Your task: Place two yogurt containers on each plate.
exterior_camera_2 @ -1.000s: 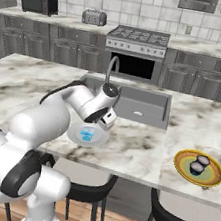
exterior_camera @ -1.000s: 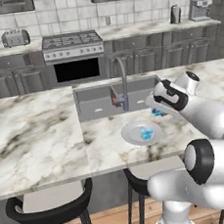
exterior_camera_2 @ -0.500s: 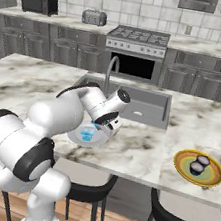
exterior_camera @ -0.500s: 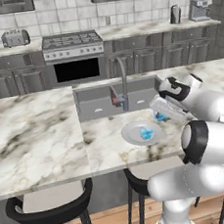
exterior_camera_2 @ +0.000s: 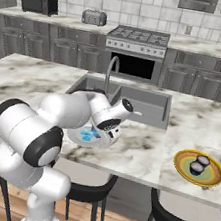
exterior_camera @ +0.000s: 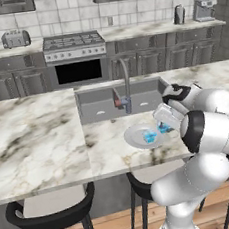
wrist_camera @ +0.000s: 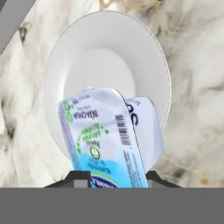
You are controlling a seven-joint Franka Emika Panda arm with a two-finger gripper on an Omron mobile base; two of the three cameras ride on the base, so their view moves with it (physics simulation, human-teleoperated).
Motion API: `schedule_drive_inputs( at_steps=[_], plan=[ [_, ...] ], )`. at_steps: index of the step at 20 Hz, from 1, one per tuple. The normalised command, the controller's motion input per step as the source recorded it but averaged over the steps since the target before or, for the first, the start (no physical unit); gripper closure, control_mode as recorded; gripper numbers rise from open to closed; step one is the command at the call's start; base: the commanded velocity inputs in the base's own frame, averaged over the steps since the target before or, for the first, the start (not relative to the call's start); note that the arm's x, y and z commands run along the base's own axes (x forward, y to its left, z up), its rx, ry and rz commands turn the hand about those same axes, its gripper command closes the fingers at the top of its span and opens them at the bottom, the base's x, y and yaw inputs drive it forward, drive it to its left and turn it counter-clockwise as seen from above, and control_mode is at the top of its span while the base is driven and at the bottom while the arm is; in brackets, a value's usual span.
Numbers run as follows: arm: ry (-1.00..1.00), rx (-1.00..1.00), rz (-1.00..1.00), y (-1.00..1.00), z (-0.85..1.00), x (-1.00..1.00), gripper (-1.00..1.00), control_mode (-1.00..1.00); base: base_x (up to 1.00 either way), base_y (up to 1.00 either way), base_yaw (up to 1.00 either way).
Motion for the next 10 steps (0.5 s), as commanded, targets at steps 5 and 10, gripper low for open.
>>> schedule_drive_inputs(
  at_steps=[5, 10],
  plan=[
    [0.06, 0.01, 0.0, 0.01, -0.29, 0.0, 1.0, -1.0, 0.0, 0.0, 0.0],
    [0.01, 0.0, 0.0, 0.02, -0.24, 0.0, 1.0, -1.0, 0.0, 0.0, 0.0]
  ],
)
